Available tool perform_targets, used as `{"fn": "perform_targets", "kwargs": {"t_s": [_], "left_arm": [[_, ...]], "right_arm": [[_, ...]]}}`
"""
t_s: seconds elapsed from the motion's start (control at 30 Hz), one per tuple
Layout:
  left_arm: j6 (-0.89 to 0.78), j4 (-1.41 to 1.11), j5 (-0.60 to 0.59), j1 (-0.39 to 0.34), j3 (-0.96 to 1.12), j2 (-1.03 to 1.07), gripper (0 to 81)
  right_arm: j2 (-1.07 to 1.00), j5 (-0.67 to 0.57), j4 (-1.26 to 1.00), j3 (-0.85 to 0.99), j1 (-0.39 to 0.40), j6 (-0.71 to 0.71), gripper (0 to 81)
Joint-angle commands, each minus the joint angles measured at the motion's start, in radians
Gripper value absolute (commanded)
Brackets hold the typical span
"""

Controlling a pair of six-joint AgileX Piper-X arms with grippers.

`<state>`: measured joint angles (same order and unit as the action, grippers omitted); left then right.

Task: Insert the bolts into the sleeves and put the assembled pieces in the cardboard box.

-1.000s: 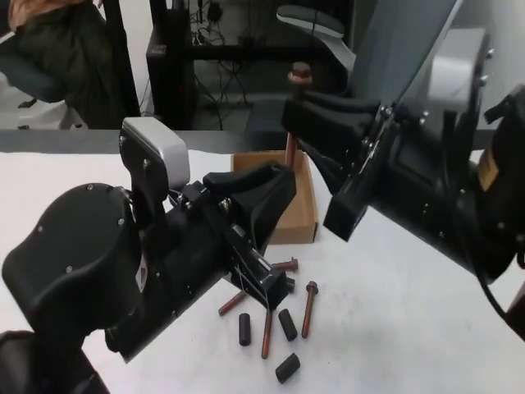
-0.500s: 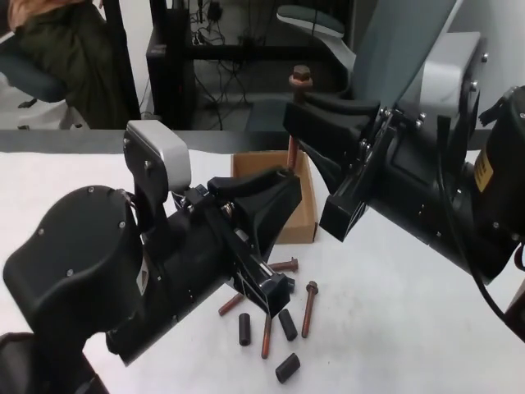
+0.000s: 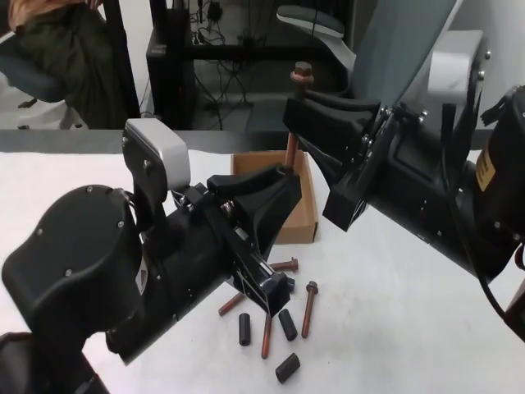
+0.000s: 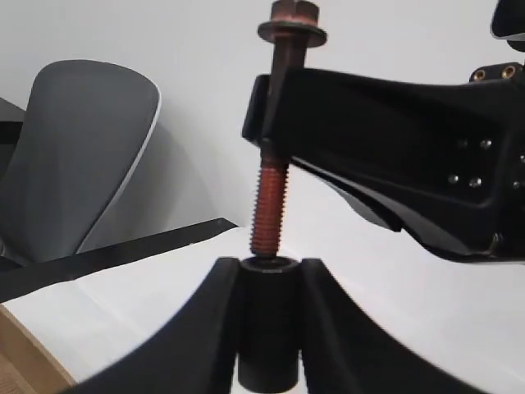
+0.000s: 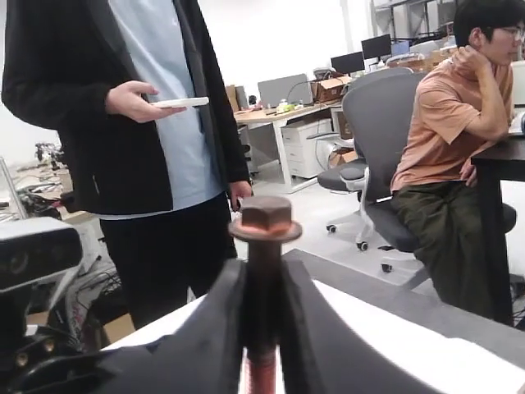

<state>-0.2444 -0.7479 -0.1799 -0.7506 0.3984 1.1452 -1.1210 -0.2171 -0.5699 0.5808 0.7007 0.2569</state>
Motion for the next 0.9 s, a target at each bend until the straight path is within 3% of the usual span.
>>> {"fn": "perform_targets", "kwargs": {"t_s": [0.0,0.47,0.87], "left_arm": [[0.015,-0.026,-0.002,-0.007,0.002,-0.004,1.8],[0.027,-0.028,0.022,-0.010,0.002,-0.004,1.8],[0.024,-0.079,0.022,-0.010,0.002,-0.004,1.8]], "right_arm": [[0.000,0.003,-0.025,0.017,0.004,0.039,0.6],[0.000,-0.016,-0.018,0.017,0.011,0.102,0.6],[0.000,-0.015,0.063,0.015,0.051,0.048,0.4]]}}
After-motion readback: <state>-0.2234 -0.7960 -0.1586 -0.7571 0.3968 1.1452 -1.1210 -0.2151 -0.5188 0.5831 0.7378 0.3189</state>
